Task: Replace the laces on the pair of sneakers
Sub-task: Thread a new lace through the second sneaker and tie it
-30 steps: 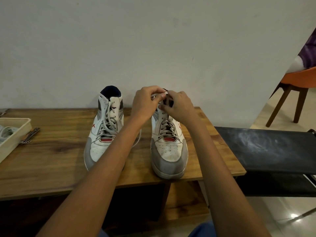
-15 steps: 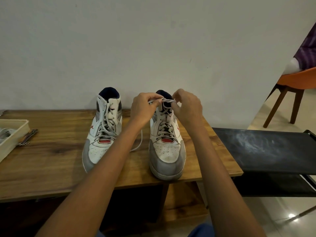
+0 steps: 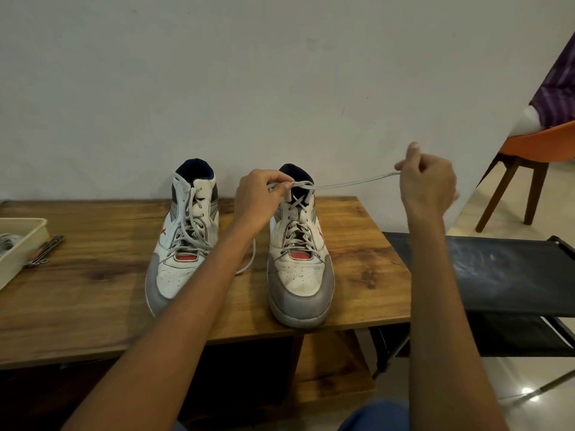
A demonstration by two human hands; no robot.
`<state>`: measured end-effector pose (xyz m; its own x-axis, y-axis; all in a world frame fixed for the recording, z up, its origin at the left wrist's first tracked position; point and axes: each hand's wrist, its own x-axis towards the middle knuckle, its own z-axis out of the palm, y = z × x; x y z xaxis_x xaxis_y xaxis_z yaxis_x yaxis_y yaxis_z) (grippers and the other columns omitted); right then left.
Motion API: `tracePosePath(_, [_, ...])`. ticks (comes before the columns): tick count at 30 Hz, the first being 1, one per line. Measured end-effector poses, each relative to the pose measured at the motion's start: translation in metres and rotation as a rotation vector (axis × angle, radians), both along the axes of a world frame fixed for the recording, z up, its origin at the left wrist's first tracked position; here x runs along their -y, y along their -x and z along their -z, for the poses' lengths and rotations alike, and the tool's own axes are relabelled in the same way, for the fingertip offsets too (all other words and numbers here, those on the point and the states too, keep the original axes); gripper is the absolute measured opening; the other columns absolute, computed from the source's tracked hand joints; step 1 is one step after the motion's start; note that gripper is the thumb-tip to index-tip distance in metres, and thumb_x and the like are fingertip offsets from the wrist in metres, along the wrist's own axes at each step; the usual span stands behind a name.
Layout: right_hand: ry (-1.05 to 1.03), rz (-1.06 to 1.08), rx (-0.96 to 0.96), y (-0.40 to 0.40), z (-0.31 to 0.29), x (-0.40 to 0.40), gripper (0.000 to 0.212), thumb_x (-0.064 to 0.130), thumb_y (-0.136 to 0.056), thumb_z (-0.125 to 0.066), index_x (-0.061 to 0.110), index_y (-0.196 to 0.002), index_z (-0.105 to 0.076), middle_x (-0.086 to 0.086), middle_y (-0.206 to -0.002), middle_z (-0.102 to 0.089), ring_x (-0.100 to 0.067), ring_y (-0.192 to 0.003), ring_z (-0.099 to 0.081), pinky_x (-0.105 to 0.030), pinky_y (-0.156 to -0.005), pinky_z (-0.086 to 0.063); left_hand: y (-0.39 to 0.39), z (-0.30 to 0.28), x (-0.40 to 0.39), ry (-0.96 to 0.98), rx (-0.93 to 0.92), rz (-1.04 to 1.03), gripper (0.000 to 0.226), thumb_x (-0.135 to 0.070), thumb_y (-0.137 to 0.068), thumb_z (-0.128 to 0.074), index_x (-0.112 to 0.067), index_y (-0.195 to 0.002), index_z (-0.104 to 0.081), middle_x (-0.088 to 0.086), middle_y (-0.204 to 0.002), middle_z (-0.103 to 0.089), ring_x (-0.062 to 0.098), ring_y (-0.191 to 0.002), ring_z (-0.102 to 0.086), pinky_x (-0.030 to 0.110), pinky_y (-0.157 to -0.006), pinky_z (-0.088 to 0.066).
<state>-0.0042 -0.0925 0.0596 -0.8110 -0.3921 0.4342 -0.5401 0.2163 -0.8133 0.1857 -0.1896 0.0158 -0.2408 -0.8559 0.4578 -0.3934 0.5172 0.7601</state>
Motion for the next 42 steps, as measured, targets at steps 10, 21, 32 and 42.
tracePosePath(10, [-0.434, -0.567, -0.254, -0.06, 0.04, 0.034, 0.042, 0.034, -0.082, -0.07, 0.015, -0.11, -0.044, 0.002, -0.086, -0.064, -0.015, -0.079, -0.059, -0.027, -0.062, -0.04, 0.001, 0.0, -0.004, 0.024, 0.014, 0.011, 0.014, -0.021, -0.086, -0.065, -0.016, -0.097, -0.073, -0.001, -0.088, -0.071, 0.008, -0.077, -0.061, 0.027, -0.072, -0.052])
tracePosePath(21, [-0.249, -0.524, -0.322, -0.039, 0.023, 0.027, 0.014, 0.017, -0.09, -0.061, 0.012, -0.088, -0.074, 0.006, -0.066, -0.058, -0.008, -0.06, -0.05, -0.023, -0.056, -0.035, -0.008, -0.008, -0.005, 0.168, 0.177, -0.014, 0.014, -0.024, -0.087, -0.063, -0.018, -0.095, -0.073, 0.003, -0.092, -0.068, 0.016, -0.081, -0.06, 0.033, -0.072, -0.05])
tracePosePath(32, [-0.347, -0.344, 0.161, -0.015, 0.073, 0.025, 0.012, 0.019, -0.086, -0.065, 0.014, -0.088, -0.075, -0.002, -0.085, -0.067, -0.013, -0.068, -0.053, -0.026, -0.062, -0.043, -0.022, 0.029, 0.009, -0.183, 0.284, -0.123, 0.012, -0.024, -0.09, -0.06, -0.019, -0.091, -0.07, -0.009, -0.078, -0.063, 0.005, -0.063, -0.049, 0.015, -0.052, -0.035])
tracePosePath(42, [-0.356, -0.644, -0.151, -0.048, 0.039, 0.032, 0.023, 0.029, -0.082, -0.071, 0.012, -0.094, -0.062, 0.0, -0.091, -0.065, -0.015, -0.084, -0.061, -0.029, -0.075, -0.052, -0.017, 0.011, 0.011, -0.156, 0.172, 0.139, 0.014, -0.023, -0.088, -0.061, -0.012, -0.094, -0.068, 0.003, -0.092, -0.07, 0.016, -0.087, -0.065, 0.035, -0.086, -0.052])
